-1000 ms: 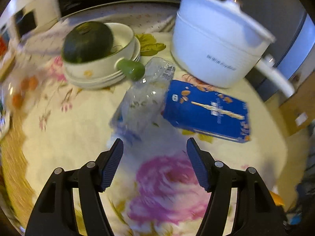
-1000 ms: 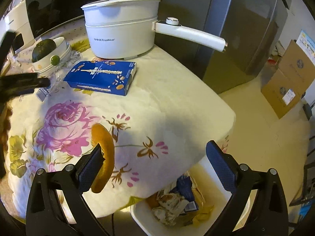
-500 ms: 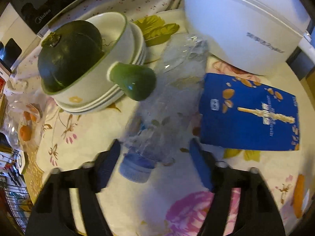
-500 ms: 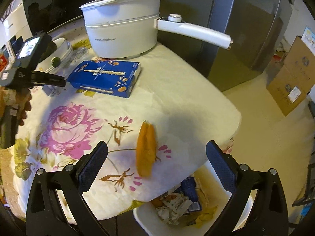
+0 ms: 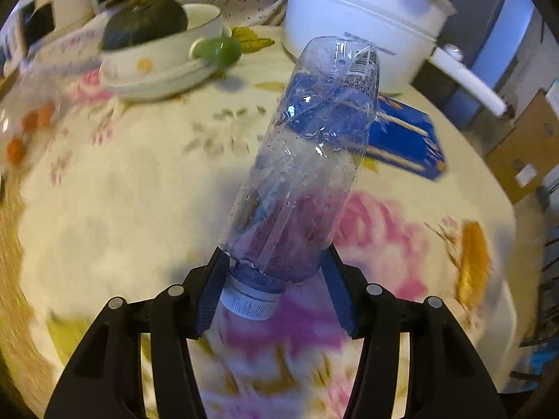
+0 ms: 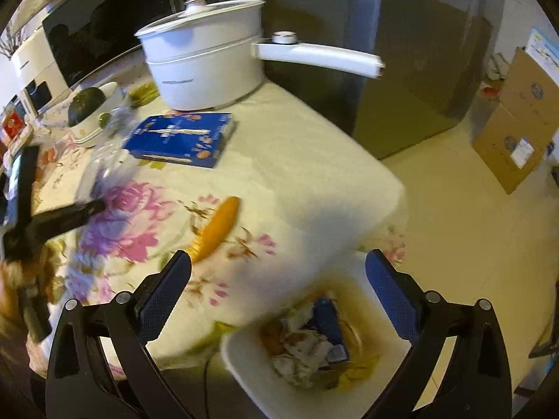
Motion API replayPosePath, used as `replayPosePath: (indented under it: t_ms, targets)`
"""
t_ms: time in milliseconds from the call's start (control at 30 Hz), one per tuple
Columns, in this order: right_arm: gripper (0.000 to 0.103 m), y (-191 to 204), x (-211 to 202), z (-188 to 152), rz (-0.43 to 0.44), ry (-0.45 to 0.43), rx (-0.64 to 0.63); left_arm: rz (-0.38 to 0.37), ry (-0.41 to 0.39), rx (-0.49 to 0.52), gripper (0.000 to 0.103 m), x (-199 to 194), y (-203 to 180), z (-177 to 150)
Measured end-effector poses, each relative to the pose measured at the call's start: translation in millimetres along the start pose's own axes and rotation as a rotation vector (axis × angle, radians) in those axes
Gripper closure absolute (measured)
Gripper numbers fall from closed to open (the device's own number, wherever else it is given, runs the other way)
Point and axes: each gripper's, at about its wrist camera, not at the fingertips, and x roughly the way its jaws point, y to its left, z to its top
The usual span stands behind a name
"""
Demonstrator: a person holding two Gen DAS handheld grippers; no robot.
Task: Collect trash
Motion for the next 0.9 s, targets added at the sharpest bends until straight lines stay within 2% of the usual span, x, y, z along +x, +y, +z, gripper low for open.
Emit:
replayPosePath:
  t_ms: [133, 267, 367, 467, 500, 533, 600, 633, 733, 900]
  targets:
    - [0.007, -8.2, 18.7, -1.4, 0.012, 0.055, 0.065, -0.046, -0.016, -0.063, 0.049, -20.1, -3.6, -10.4]
    - [0.011, 13.9, 43.4, 10.5, 0.050, 0.055, 0.084, -0.102, -0.102, -0.093, 0.049, -54.1, -12.8, -21.9]
    - [0.017, 32.4, 70.2, 10.9, 0.071, 0.119, 0.105, -0.138, -0.134, -0.121, 0.049, -68.9, -14.2, -35.0]
    - [0.028, 47.7, 86.8, 11.1, 0.063, 0.139, 0.100, -0.132, -0.154, -0.107, 0.049, -75.7, -12.8, -39.6]
    - [0.038, 52.2, 91.9, 10.9, 0.055, 0.146, 0.090, -0.128, -0.160, -0.103, 0.049, -77.9, -10.6, -42.9]
    - [0.059, 57.2, 98.0, 9.6, 0.055, 0.162, 0.073, -0.126, -0.163, -0.103, 0.049, -78.7, -8.1, -43.5]
    - [0.086, 61.6, 100.8, 8.4, 0.037, 0.162, 0.049, -0.129, -0.164, -0.119, 0.049, -81.5, -1.4, -47.2]
    - [0.094, 63.0, 97.2, 8.2, 0.026, 0.147, 0.034, -0.130, -0.163, -0.130, 0.049, -81.2, 3.4, -47.0]
    - [0.099, 58.5, 81.4, 7.2, 0.044, 0.118, 0.033, -0.150, -0.162, -0.163, 0.049, -83.6, 10.5, -48.1]
    - [0.099, 35.5, 40.2, 1.7, 0.045, 0.048, 0.042, -0.197, -0.176, -0.175, 0.049, -87.7, 7.8, -43.5]
